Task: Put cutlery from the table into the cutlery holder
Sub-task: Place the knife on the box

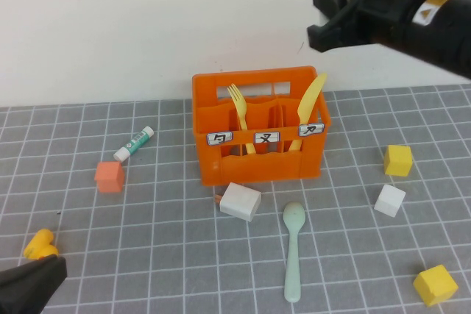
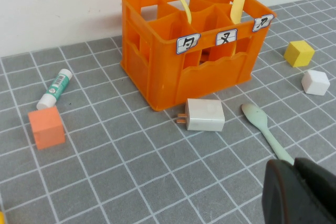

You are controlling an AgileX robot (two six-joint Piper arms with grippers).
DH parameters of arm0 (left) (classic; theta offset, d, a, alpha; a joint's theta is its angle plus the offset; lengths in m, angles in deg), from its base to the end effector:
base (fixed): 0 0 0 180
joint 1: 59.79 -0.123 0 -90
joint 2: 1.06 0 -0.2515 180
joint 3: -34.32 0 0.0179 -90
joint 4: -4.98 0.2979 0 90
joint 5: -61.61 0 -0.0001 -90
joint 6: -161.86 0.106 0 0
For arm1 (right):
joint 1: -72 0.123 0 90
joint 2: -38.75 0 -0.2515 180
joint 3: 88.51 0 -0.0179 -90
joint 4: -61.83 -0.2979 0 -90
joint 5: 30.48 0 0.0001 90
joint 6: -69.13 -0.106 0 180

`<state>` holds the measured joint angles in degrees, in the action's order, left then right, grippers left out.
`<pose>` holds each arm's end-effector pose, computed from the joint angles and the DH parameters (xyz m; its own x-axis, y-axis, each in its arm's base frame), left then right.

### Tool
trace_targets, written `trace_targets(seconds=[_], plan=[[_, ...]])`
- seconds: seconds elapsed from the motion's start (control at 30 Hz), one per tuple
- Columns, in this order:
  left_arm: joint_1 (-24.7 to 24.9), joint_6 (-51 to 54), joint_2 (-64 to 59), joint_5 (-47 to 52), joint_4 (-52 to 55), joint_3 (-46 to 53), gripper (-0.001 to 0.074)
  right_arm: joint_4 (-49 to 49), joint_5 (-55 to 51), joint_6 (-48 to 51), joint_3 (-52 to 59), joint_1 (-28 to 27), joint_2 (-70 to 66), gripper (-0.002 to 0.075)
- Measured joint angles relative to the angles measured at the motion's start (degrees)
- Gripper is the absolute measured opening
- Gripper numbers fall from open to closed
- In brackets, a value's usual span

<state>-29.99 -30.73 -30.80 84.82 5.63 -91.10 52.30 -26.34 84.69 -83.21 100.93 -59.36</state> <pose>0.1541 -0.0877 0.2630 -0.3581 -0.0343 -0.9330 0.4282 0.8820 -0.1968 0.3804 0.2088 0.3030 -0.0911 -0.1709 -0.9811 -0.4857 0.8677 -0.1060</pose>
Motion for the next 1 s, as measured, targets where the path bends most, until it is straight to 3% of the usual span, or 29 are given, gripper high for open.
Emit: trace_targets(seconds=[1.0], plan=[[0.00, 0.16, 0.00, -0.85, 0.00, 0.66, 0.0000, -0.09, 15.97, -4.03, 0.00, 0.00, -23.66, 0.0142]])
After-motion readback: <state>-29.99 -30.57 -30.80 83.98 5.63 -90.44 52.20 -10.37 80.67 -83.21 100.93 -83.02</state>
